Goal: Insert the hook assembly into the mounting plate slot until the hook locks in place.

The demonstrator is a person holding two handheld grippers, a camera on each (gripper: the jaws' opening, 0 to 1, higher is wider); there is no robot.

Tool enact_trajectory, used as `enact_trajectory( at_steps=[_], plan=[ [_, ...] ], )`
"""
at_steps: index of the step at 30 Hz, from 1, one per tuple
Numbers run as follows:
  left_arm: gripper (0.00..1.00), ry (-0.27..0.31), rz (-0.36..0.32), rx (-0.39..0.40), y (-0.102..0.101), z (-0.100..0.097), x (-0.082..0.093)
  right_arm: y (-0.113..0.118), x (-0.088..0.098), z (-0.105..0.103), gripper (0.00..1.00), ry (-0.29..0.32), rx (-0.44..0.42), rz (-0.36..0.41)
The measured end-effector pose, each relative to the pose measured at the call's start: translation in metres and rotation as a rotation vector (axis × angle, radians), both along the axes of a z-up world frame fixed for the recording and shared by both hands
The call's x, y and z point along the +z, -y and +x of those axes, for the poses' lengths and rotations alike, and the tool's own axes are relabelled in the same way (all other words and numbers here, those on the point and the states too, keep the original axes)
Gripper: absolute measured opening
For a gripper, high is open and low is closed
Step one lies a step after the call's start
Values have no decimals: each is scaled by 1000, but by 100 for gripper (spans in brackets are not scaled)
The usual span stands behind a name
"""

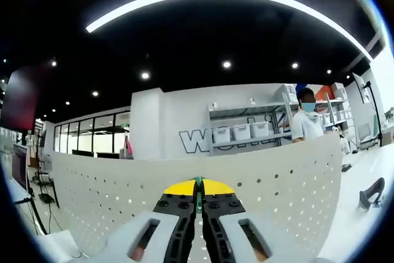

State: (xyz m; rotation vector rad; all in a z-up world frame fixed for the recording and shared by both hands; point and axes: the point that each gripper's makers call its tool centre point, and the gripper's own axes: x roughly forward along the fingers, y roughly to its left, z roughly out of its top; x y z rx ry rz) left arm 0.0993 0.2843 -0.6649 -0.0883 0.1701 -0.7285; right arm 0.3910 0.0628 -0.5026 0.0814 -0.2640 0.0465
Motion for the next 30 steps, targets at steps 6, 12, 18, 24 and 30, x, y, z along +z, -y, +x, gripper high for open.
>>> enact_trajectory(
  at_steps=[6, 12, 18, 24, 30],
  plan=[
    [91, -1, -1, 7, -4, 2, 1, 2, -7, 3, 0, -14, -20, -11],
    [90, -7, -2, 10, -4, 2, -1, 3, -10, 4, 0, -28, -18, -31],
    [90, -4, -2, 5, -2, 2, -1, 1, -15, 6, 1, -48, -24, -29],
    [89, -7, -6, 13, -5, 1, -1, -1, -14, 7, 1, -72, -42, -55],
    [89, -3, -7, 13, -3, 1, -1, 0, -14, 6, 1, -110, -81, -253]
  ],
)
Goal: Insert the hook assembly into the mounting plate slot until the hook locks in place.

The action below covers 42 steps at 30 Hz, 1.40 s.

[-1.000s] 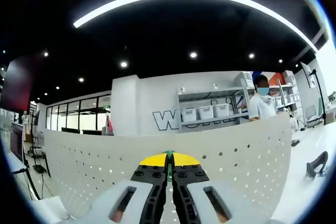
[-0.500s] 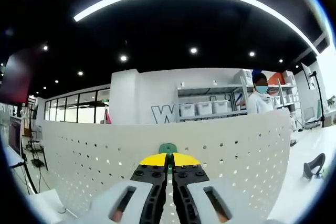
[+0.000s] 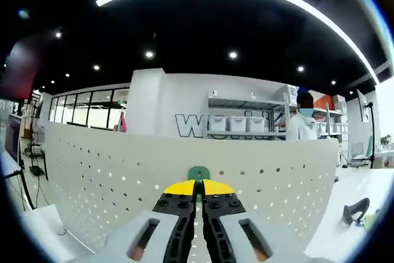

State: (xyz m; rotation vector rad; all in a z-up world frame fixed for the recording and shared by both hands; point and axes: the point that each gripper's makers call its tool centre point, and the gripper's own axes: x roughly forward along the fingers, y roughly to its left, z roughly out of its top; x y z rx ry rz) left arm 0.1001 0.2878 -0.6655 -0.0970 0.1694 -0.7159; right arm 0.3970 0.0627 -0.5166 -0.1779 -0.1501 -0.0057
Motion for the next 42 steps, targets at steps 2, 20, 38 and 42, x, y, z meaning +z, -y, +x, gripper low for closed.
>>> enact_trajectory(
  at_steps=[2, 20, 38, 42],
  plan=[
    [89, -1, -3, 1, 0, -1, 0, -3, -1, 0, 1, -6, 3, -4],
    [87, 3, -17, -10, 5, -1, 4, -3, -9, 2, 2, -151, 3, -21],
    [86, -2, -26, -3, 2, -4, 4, -2, -19, 6, 0, -197, 11, 184],
    [86, -4, -28, 0, 2, -3, 4, -4, -19, 6, 0, -176, 41, 357]
  ],
)
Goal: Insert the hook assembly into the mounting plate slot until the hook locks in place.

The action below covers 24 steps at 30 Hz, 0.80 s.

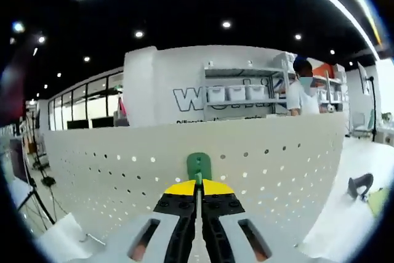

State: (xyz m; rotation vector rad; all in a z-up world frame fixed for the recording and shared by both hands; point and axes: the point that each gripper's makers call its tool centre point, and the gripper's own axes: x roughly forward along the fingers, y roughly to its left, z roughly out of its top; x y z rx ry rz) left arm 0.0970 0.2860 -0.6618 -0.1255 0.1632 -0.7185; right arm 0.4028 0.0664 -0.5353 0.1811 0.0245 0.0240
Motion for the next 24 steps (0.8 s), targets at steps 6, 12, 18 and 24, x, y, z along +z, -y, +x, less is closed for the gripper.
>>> enact_trajectory(
  at_steps=[6, 12, 18, 24],
  plan=[
    [86, -2, -2, 3, -2, 1, 0, 4, 0, 1, 0, -3, -29, -102],
    [85, -3, -2, 2, -2, 1, -2, 1, 0, 1, 0, 22, -36, -256],
    [85, -6, -3, -1, -1, 1, -3, 1, 2, 1, 2, 2, -10, -257],
    [85, -5, -4, -5, 0, 1, -3, -1, 8, 4, 4, 0, 1, -253]
  ],
)
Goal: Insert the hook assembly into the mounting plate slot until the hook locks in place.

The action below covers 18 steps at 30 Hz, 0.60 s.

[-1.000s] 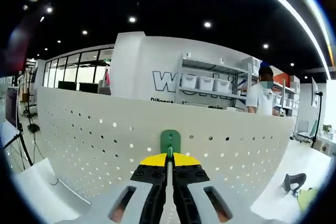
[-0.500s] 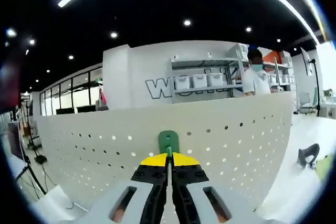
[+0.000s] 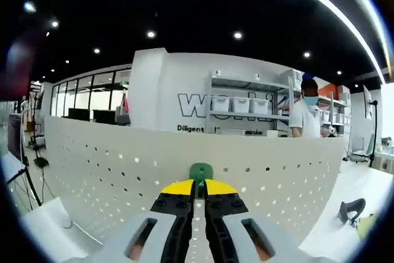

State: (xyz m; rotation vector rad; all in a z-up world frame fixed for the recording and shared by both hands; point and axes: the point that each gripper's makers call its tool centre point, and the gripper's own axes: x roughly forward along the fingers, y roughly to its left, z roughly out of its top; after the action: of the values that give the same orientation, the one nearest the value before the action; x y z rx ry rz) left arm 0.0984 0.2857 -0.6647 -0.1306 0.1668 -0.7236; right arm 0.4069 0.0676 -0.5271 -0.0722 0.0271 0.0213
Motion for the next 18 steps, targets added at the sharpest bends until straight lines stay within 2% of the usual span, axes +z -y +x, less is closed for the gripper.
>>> enact_trajectory(
  at_steps=[2, 4, 9, 11, 13, 15, 16, 17, 18],
  plan=[
    [85, -2, 0, -1, 0, 0, 0, 3, -7, 2, 3, -42, -13, 13],
    [84, -1, -1, 1, -1, -1, 0, 5, -9, 3, 1, -55, -18, 9],
    [84, -4, -3, 8, -2, -1, 0, 5, -8, 3, 0, -39, -26, 19],
    [84, -3, -5, 10, -2, -1, 0, 6, -7, 2, 0, -25, -31, 82],
    [84, -2, -8, 10, -2, -1, 1, 4, -6, 2, 0, -2, -14, 93],
    [84, -1, -6, 11, -2, -1, 1, 7, -7, 1, 0, 43, -8, 247],
    [84, 0, -7, 13, -3, -1, 1, 10, -7, -1, 0, 41, -19, 214],
    [84, -1, -8, 13, -3, -1, 1, 9, 3, -1, 0, 96, -13, 161],
    [84, -1, -11, 15, -3, -1, 1, 6, -2, -2, 0, 63, -4, 172]
  ],
)
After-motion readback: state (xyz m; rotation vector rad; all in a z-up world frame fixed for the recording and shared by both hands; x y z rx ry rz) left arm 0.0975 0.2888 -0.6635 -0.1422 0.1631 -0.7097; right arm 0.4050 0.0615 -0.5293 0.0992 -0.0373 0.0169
